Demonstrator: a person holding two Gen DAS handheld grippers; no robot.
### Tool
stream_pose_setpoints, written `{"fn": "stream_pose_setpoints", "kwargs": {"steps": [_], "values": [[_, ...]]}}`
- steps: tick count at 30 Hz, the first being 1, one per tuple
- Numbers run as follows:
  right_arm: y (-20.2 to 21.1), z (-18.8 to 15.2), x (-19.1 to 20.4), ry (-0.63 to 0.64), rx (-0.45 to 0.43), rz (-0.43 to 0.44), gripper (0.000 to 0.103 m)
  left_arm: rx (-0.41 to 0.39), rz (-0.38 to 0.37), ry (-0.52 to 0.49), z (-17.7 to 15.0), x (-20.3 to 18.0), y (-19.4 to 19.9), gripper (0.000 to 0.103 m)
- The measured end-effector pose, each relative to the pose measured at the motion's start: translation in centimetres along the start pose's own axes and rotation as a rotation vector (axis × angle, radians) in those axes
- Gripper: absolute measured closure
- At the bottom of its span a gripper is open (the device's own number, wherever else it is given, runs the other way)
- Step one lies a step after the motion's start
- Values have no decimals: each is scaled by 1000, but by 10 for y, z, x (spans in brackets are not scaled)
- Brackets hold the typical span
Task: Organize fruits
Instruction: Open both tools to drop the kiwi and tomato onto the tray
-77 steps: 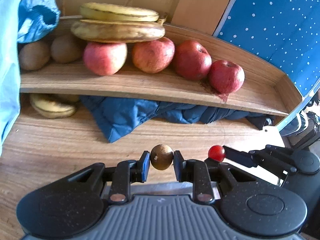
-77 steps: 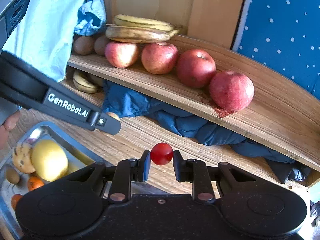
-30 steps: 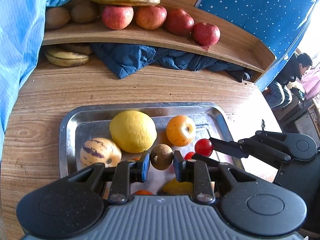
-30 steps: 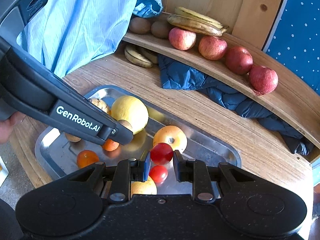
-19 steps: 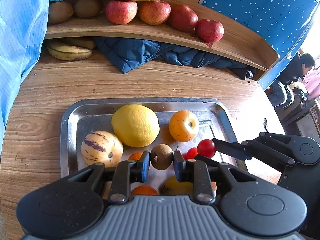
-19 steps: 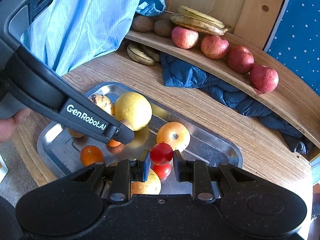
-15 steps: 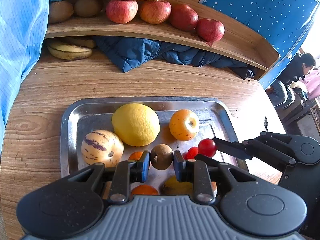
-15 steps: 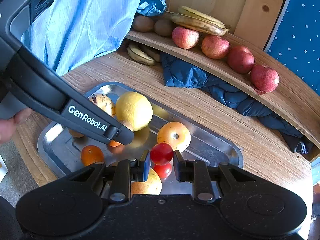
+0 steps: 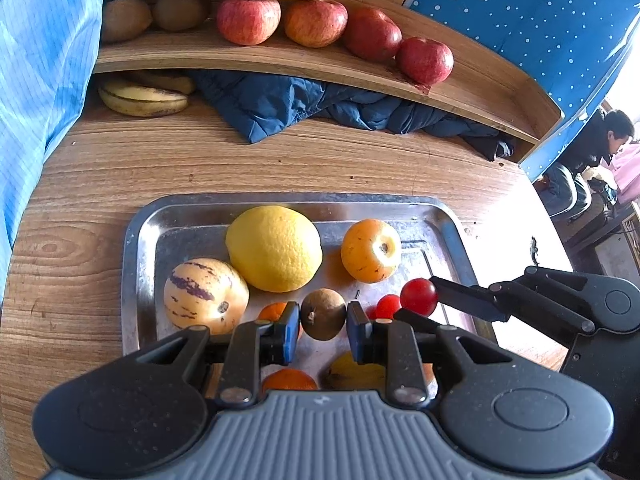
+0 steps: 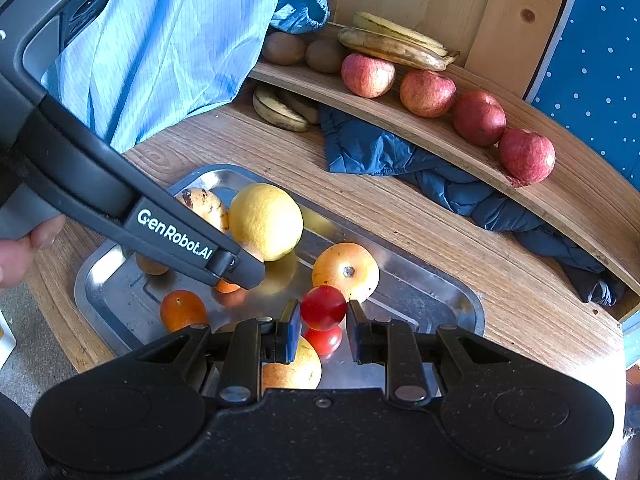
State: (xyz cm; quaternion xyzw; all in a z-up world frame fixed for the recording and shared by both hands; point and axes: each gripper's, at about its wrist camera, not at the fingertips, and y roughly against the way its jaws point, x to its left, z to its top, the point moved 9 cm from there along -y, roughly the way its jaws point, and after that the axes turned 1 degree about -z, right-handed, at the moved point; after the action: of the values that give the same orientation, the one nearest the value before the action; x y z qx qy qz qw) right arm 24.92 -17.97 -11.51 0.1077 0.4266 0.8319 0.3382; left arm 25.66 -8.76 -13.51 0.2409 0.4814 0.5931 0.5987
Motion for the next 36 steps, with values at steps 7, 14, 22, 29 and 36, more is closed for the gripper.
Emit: {"fn": "stream_pose_setpoints", "kwargs": {"steps": [7, 14, 22, 29, 36], "values": [[0, 2, 0, 6, -1, 4, 77, 3, 2, 0, -1, 0, 0, 76], [0, 2, 1, -2, -6, 5, 74, -2, 6, -3, 0, -2, 1, 75], [3, 2, -5, -23, -14, -17, 71, -22, 6, 14, 3, 0, 7, 68], [10, 1, -14, -78, -25, -46, 49, -60, 13, 17, 6, -1, 20, 47], [20, 2, -16, -148, -64, -64, 25, -106, 43, 30, 7, 6, 35, 27]]}}
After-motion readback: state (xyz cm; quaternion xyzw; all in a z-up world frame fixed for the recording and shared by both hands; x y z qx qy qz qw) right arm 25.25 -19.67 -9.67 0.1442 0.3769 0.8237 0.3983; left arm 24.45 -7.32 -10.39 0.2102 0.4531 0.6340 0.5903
